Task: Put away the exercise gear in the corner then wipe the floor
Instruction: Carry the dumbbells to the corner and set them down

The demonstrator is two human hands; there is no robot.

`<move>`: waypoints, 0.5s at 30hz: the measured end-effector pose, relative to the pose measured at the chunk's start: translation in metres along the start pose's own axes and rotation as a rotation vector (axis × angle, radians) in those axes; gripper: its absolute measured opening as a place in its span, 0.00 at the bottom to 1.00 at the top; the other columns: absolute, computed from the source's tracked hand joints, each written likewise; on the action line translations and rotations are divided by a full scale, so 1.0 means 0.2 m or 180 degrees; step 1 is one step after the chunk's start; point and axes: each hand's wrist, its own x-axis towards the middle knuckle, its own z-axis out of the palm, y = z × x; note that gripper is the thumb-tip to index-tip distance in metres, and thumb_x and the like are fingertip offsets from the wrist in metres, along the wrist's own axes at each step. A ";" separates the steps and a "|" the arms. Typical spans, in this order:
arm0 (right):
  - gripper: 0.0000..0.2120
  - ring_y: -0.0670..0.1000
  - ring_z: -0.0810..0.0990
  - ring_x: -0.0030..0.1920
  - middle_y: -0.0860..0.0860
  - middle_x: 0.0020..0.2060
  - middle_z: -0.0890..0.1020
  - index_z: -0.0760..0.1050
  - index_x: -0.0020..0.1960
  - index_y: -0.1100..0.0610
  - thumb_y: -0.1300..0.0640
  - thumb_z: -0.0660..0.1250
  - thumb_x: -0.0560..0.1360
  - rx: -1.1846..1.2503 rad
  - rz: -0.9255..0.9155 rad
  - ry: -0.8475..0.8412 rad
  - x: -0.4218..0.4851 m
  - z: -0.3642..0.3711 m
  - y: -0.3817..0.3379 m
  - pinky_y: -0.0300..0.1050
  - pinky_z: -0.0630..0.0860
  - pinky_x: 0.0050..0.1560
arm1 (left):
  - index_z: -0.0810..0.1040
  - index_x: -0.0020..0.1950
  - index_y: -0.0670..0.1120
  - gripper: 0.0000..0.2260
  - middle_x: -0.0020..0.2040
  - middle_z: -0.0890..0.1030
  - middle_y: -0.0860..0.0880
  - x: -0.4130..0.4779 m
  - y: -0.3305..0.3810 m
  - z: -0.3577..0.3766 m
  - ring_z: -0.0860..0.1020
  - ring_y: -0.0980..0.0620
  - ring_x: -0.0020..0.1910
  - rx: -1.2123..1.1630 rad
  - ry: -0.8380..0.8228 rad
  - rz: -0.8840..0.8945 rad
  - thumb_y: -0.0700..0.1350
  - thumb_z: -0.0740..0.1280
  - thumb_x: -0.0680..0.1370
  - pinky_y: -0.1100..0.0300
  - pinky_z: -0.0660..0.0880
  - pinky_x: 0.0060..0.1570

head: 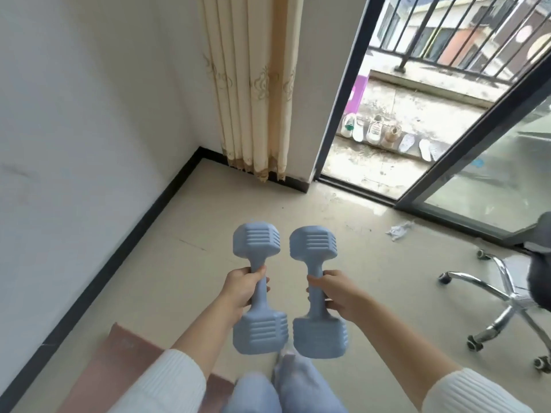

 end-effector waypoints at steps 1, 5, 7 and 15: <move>0.09 0.56 0.79 0.44 0.58 0.43 0.80 0.75 0.51 0.64 0.58 0.66 0.77 -0.0017 0.0017 0.0015 0.09 -0.03 -0.11 0.52 0.78 0.51 | 0.78 0.50 0.39 0.11 0.46 0.82 0.42 0.09 0.11 0.02 0.80 0.45 0.43 0.0002 0.0001 -0.0016 0.47 0.67 0.78 0.48 0.77 0.53; 0.11 0.56 0.80 0.44 0.58 0.43 0.80 0.76 0.53 0.65 0.57 0.66 0.77 -0.0006 0.0044 0.0061 0.40 -0.10 -0.56 0.51 0.78 0.49 | 0.78 0.51 0.38 0.12 0.47 0.82 0.42 0.43 0.51 0.05 0.81 0.45 0.44 -0.0045 0.0004 -0.0057 0.48 0.67 0.78 0.49 0.77 0.52; 0.10 0.56 0.80 0.43 0.58 0.43 0.80 0.76 0.52 0.65 0.58 0.65 0.77 0.0053 0.0062 0.0074 0.57 -0.12 -0.76 0.50 0.78 0.49 | 0.78 0.51 0.38 0.12 0.46 0.82 0.43 0.63 0.71 0.05 0.81 0.45 0.44 -0.0071 -0.0010 -0.0069 0.47 0.67 0.79 0.50 0.77 0.51; 0.11 0.56 0.79 0.46 0.59 0.45 0.80 0.75 0.54 0.65 0.57 0.65 0.78 0.0353 0.0265 0.0169 1.62 -0.03 -1.21 0.53 0.78 0.54 | 0.78 0.50 0.40 0.11 0.43 0.81 0.44 1.72 1.18 0.02 0.80 0.46 0.44 0.0155 -0.0006 -0.0305 0.48 0.66 0.79 0.51 0.76 0.49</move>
